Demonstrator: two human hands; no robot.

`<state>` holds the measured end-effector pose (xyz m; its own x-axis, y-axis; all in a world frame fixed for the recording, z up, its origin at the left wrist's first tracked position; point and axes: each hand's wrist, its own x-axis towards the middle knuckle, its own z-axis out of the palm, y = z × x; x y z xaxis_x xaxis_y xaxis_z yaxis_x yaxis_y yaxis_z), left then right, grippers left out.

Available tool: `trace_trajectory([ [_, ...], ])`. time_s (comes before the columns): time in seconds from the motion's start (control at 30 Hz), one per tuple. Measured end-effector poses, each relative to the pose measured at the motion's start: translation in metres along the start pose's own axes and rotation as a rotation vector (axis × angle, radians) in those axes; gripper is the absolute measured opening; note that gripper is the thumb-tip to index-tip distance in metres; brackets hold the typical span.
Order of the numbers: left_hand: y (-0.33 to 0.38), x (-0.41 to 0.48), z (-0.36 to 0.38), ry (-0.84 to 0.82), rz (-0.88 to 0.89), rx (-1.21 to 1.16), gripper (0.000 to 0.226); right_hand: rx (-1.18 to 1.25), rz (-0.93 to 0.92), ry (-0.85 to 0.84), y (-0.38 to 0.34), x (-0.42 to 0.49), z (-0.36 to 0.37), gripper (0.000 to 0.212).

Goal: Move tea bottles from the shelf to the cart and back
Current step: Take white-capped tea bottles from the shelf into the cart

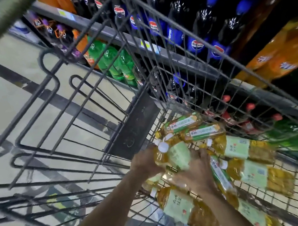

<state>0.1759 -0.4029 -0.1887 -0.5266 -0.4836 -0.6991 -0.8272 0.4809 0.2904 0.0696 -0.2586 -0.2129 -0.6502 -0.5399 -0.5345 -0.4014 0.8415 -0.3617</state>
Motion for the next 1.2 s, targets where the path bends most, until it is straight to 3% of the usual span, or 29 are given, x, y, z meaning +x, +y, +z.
trace_trajectory([
  [0.1,0.016,0.010,0.007,0.074,-0.075,-0.223,0.089,0.058,0.082,0.047,0.025,0.007,-0.008,0.089],
  [0.23,0.050,0.022,0.032,0.092,-0.092,-0.329,0.079,0.147,0.141,-0.007,0.037,0.011,-0.007,0.087],
  [0.33,0.064,0.026,0.048,0.096,-0.104,-0.265,0.070,0.221,0.166,0.009,0.043,0.015,-0.001,0.091],
  [0.53,0.068,0.023,0.069,0.152,-0.110,-0.190,0.094,0.278,0.210,0.074,0.048,0.020,0.006,0.088],
  [0.8,0.072,0.019,0.059,0.202,-0.130,-0.171,0.074,0.378,0.214,0.073,0.051,0.017,0.000,0.085],
  [0.93,0.087,-0.003,0.036,0.261,-0.127,-0.254,0.069,0.531,0.216,0.065,0.049,0.003,-0.029,0.089],
  [1.2,0.136,-0.084,-0.013,0.388,-0.100,-0.371,0.078,0.624,0.129,0.136,0.032,-0.049,-0.127,0.070],
])
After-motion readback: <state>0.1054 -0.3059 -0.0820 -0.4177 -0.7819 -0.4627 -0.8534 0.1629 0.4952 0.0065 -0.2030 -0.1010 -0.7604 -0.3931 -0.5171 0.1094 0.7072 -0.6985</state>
